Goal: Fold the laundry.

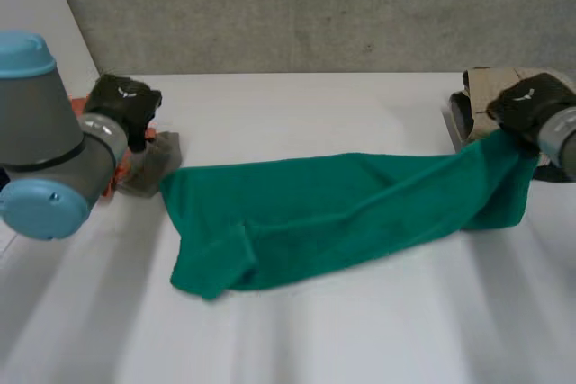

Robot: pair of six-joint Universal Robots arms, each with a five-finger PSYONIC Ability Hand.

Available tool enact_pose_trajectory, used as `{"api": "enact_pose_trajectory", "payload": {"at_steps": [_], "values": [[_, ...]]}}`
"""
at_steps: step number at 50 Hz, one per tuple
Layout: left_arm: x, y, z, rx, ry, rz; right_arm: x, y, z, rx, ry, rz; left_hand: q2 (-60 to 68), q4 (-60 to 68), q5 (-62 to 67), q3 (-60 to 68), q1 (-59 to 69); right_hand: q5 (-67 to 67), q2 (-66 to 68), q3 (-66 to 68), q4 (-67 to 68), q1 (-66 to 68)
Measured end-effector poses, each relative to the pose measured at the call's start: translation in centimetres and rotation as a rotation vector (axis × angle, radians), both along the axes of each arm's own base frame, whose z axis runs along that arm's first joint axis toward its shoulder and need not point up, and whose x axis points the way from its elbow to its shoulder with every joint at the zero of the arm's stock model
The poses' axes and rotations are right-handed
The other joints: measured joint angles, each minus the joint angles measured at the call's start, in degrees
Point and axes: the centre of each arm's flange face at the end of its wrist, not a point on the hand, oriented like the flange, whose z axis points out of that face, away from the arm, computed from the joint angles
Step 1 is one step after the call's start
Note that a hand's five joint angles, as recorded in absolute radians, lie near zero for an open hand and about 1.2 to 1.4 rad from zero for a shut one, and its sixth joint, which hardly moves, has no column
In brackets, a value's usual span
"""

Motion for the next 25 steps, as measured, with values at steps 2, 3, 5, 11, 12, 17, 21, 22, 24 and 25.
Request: {"api": "enact_pose_trajectory", "payload": {"at_steps": [2, 3, 5, 11, 12, 17, 21, 22, 24, 25], "values": [[-0.3, 0.2, 0.0, 0.004, 0.003, -0.008, 0.7, 0.3, -0.3, 0.005, -0.005, 0.012, -0.2, -0.2, -0.1, -0.2, -0.2, 0.0, 0.0, 0.0, 0.0, 0.0], [-0.7, 0.6, -0.1, 0.018, 0.005, -0.018, 1.1, 0.7, -0.7, 0.017, -0.005, 0.021, -13.7, -12.6, -10.6, -12.3, -12.5, 0.0, 0.0, 0.0, 0.0, 0.0], [-1.2, 1.5, -0.4, 0.045, 0.012, -0.033, 1.5, 1.2, -1.2, 0.033, -0.002, 0.030, -23.6, -22.7, -20.4, -22.2, -23.5, 0.0, 0.0, 0.0, 0.0, 0.0], [-2.8, 5.6, -0.7, 0.141, 0.111, -0.077, 1.5, 2.2, -2.5, 0.083, 0.005, 0.035, -41.8, -42.3, -39.7, -41.6, -40.1, 0.0, 0.0, 0.0, 0.0, 0.0], [-3.2, 6.5, -0.6, 0.157, 0.140, -0.087, 1.5, 2.3, -2.6, 0.088, 0.006, 0.035, -43.3, -44.2, -41.5, -43.1, -40.7, 0.0, 0.0, 0.0, 0.0, 0.0], [-5.3, 11.2, -0.7, 0.232, 0.244, -0.150, 1.2, 2.9, -2.7, 0.092, 0.006, 0.031, -43.3, -44.2, -41.5, -43.1, -40.7, 0.1, 0.0, 0.0, 0.0, 0.0], [-6.4, 14.6, -2.0, 0.276, 0.245, -0.170, 1.1, 3.4, -2.5, 0.083, 0.005, 0.034, -43.3, -44.2, -41.5, -43.1, -40.7, 0.1, 0.0, 0.0, 0.0, 0.0], [-6.6, 15.2, -2.4, 0.279, 0.239, -0.167, 1.1, 3.5, -2.4, 0.080, 0.005, 0.036, -43.3, -44.2, -41.5, -43.1, -40.7, 0.1, 0.0, 0.0, 0.0, 0.0], [-6.8, 15.9, -3.1, 0.277, 0.228, -0.156, 1.0, 3.8, -2.5, 0.078, 0.006, 0.038, -43.3, -44.2, -41.5, -43.1, -40.7, 0.1, 0.0, 0.0, 0.0, 0.0], [-6.9, 16.5, -3.9, 0.268, 0.214, -0.139, 1.0, 3.9, -2.5, 0.077, 0.008, 0.040, -43.3, -44.2, -41.5, -43.1, -40.7, 0.1, 0.0, 0.0, 0.0, 0.0]]}}
